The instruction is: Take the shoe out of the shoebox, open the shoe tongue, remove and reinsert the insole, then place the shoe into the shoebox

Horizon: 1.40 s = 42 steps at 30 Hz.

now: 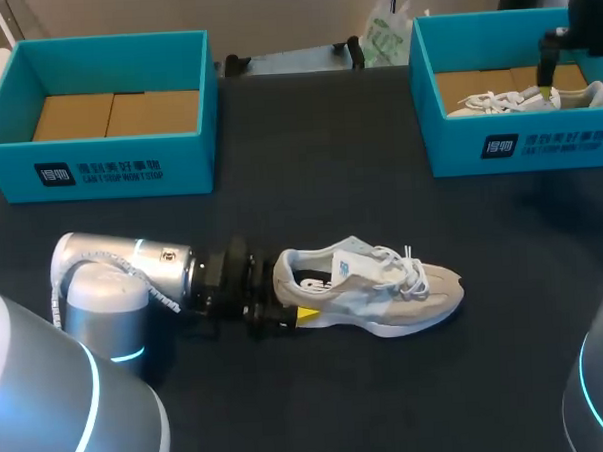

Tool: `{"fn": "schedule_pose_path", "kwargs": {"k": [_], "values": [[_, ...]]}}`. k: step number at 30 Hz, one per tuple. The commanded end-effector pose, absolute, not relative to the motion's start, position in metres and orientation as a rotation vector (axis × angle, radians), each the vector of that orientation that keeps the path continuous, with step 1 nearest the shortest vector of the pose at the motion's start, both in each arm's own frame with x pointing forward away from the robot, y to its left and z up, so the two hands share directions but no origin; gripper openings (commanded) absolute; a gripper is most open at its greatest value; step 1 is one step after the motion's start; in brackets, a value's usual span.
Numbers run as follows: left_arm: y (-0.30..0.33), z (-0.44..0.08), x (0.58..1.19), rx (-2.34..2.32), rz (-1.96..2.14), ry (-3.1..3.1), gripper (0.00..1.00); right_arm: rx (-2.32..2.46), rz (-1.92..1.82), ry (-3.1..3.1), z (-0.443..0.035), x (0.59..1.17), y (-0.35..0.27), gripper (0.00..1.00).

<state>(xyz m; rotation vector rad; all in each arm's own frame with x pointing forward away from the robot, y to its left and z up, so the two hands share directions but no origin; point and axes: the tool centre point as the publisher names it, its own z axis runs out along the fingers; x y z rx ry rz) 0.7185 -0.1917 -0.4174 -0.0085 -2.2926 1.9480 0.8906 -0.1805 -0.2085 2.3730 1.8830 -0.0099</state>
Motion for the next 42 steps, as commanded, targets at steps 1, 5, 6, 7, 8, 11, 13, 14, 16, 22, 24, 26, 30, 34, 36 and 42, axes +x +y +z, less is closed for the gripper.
{"fn": "schedule_pose_path", "kwargs": {"k": [1, 5, 6, 7, 8, 11, 13, 14, 16, 22, 24, 26, 30, 34, 36, 42], "values": [[-0.192, -0.417, 0.717, -0.005, 1.949, -2.295, 0.0, 2.361, 0.017, 1.879, -0.198, 0.868, -0.155, 1.0], [-0.192, -0.417, 0.717, -0.005, 1.949, -2.295, 0.0, 2.367, -0.013, 1.879, -0.197, 0.854, -0.124, 1.0], [-0.192, -0.417, 0.717, -0.005, 1.949, -2.295, 0.0, 2.375, -0.024, 1.865, -0.197, 0.85, -0.118, 1.0], [-0.192, -0.417, 0.717, -0.005, 1.949, -2.295, 0.0, 2.381, -0.024, 1.859, -0.196, 0.846, -0.111, 1.0], [-0.192, -0.417, 0.717, -0.005, 1.949, -2.295, 0.0, 2.39, -0.015, 1.859, -0.195, 0.841, -0.106, 1.0], [-0.192, -0.417, 0.717, -0.005, 1.949, -2.295, 0.0, 2.407, 0.009, 1.878, -0.195, 0.829, -0.088, 1.0], [-0.192, -0.417, 0.717, -0.005, 1.949, -2.295, 0.0, 2.433, 0.005, 1.888, -0.196, 0.827, -0.084, 1.0], [-0.192, -0.417, 0.717, -0.005, 1.949, -2.295, 0.0, 2.433, 0.005, 1.888, -0.196, 0.827, -0.084, 1.0], [-0.192, -0.417, 0.717, -0.005, 1.949, -2.295, 0.0, 2.433, 0.005, 1.888, -0.196, 0.827, -0.084, 1.0], [-0.192, -0.417, 0.717, -0.005, 1.949, -2.295, 0.0, 2.433, 0.005, 1.888, -0.196, 0.827, -0.084, 1.0], [-0.192, -0.417, 0.717, -0.005, 1.949, -2.295, 0.0, 2.433, 0.005, 1.888, -0.196, 0.827, -0.084, 1.0], [-0.192, -0.417, 0.717, -0.005, 1.949, -2.295, 0.0, 2.433, 0.005, 1.888, -0.196, 0.827, -0.084, 1.0], [-0.192, -0.417, 0.717, -0.005, 1.949, -2.295, 0.0, 2.417, 0.034, 1.893, -0.192, 0.823, -0.069, 1.0], [-0.192, -0.417, 0.717, -0.005, 1.949, -2.295, 0.0, 2.425, -0.01, 1.858, -0.197, 0.806, -0.04, 1.0], [-0.192, -0.417, 0.717, -0.005, 1.949, -2.295, 0.0, 2.437, 0.002, 1.847, -0.202, 0.796, -0.027, 1.0], [-0.192, -0.417, 0.717, -0.005, 1.949, -2.295, 0.0, 2.448, 0.012, 1.842, -0.215, 0.768, 0.015, 1.0]]}}
